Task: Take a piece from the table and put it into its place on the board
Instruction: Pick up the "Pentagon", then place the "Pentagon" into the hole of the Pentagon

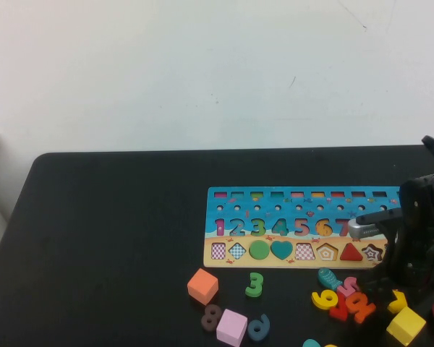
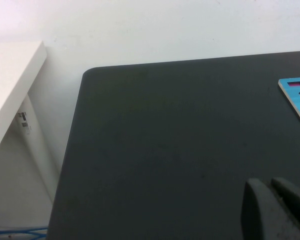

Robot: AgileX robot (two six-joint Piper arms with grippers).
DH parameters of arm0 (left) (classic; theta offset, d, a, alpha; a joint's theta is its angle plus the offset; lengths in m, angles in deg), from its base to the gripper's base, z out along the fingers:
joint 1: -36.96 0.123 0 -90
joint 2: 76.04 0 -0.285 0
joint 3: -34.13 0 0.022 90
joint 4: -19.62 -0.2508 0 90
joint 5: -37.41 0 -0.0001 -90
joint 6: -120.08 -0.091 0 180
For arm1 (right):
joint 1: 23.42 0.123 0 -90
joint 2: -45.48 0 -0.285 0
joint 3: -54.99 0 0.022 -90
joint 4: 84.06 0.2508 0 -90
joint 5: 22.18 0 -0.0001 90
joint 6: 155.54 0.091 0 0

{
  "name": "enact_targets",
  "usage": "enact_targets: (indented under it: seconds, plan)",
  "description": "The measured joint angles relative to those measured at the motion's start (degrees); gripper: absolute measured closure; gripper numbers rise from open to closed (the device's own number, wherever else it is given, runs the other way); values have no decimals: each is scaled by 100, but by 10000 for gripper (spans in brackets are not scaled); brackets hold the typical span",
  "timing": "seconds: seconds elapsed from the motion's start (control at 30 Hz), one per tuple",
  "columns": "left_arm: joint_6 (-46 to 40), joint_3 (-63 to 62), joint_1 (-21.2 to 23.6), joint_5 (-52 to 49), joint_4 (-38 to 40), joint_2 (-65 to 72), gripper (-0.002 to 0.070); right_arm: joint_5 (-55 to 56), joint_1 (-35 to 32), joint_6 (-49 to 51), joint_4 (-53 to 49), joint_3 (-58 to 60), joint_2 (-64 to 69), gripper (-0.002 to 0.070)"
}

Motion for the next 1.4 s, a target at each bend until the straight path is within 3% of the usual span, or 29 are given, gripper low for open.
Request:
enact_targets:
  seconds: [0.27, 0.8, 1.07, 1.4]
  plan:
    - [0, 0, 0, -8, 0, 0, 676, 0, 0, 0, 155, 0, 63, 311]
    - [19, 0, 0, -8, 0, 0, 676, -123, 0, -458, -49, 5, -757, 311]
    - [19, 0, 0, -8, 0, 0, 676, -903, 85, -1763, -49, -571, -1038, 311]
    - [19, 0, 0, -8, 9, 0, 676, -1177, 342, -3421, 504, -1806, -391, 311]
